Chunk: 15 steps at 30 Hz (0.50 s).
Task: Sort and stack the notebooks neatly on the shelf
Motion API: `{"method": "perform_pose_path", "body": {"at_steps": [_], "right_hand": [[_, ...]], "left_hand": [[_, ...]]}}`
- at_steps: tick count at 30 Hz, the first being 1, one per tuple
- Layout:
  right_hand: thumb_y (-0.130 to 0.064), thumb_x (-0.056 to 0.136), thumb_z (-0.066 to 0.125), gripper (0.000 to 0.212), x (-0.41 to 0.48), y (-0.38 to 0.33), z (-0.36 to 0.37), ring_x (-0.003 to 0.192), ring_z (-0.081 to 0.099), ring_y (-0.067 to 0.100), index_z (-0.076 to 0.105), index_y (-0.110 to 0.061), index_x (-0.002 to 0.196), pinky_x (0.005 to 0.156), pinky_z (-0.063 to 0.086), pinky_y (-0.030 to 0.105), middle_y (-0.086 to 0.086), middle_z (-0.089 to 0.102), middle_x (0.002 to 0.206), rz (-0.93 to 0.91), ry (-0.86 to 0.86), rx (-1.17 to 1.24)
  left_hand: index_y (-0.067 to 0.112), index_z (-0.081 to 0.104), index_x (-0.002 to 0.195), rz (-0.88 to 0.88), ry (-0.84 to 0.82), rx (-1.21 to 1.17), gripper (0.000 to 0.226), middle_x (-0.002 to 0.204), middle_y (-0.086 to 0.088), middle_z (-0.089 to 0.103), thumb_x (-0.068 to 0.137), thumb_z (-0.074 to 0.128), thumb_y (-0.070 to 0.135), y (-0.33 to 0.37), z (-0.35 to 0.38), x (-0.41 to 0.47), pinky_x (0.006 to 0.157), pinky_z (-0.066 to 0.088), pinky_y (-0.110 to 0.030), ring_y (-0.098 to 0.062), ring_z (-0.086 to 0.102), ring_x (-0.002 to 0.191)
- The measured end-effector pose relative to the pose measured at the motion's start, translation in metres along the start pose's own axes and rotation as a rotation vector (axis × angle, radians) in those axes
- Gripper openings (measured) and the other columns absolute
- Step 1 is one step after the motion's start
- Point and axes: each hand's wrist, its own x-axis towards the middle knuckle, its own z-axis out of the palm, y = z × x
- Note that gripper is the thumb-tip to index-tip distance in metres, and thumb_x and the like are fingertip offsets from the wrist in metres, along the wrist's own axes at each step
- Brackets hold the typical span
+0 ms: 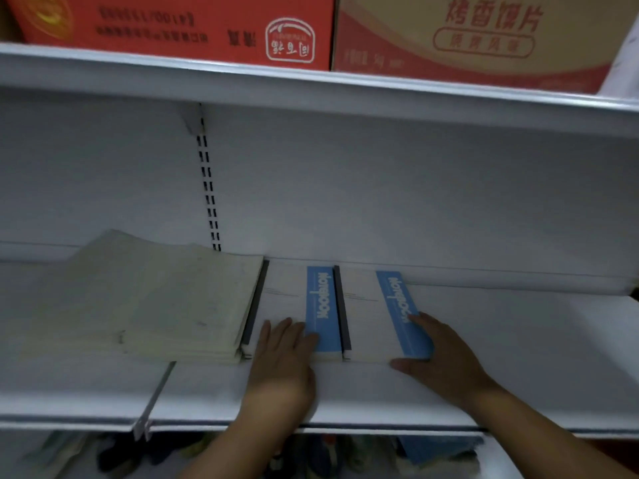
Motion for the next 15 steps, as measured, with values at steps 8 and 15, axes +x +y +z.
{"method": "perform_pose_path", "body": {"at_steps": [8, 15], "right_hand": [[-0.069, 0.062, 0.065, 0.102, -0.012, -0.013, -0.006, 0.138, 0.028, 0.019, 0.021, -0.031, 0.145, 0.115, 0.028, 0.036, -0.001, 0.023, 0.155, 0.044, -0.059, -0.120], [-0.084, 0.068, 0.035, 0.106, -0.039, -0.037, -0.016, 0.146, -0.009, 0.027, -0.013, -0.030, 0.146, 0.117, 0.007, 0.054, 0.003, -0.023, 0.156, 0.099, -0.107, -0.526]], "left_hand": [[0.015, 0.033, 0.140, -0.056, -0.284, 0.150, 0.059, 0.150, -0.011, 0.032, 0.083, 0.035, 0.027, 0.021, -0.047, 0.005, 0.120, 0.004, -0.043, -0.026, 0.026, 0.141], [0.023, 0.018, 0.146, -0.036, -0.462, 0.230, 0.065, 0.158, -0.005, 0.015, 0.089, 0.042, 0.043, 0.028, -0.126, -0.030, 0.119, 0.005, -0.040, -0.022, 0.007, 0.146]]}}
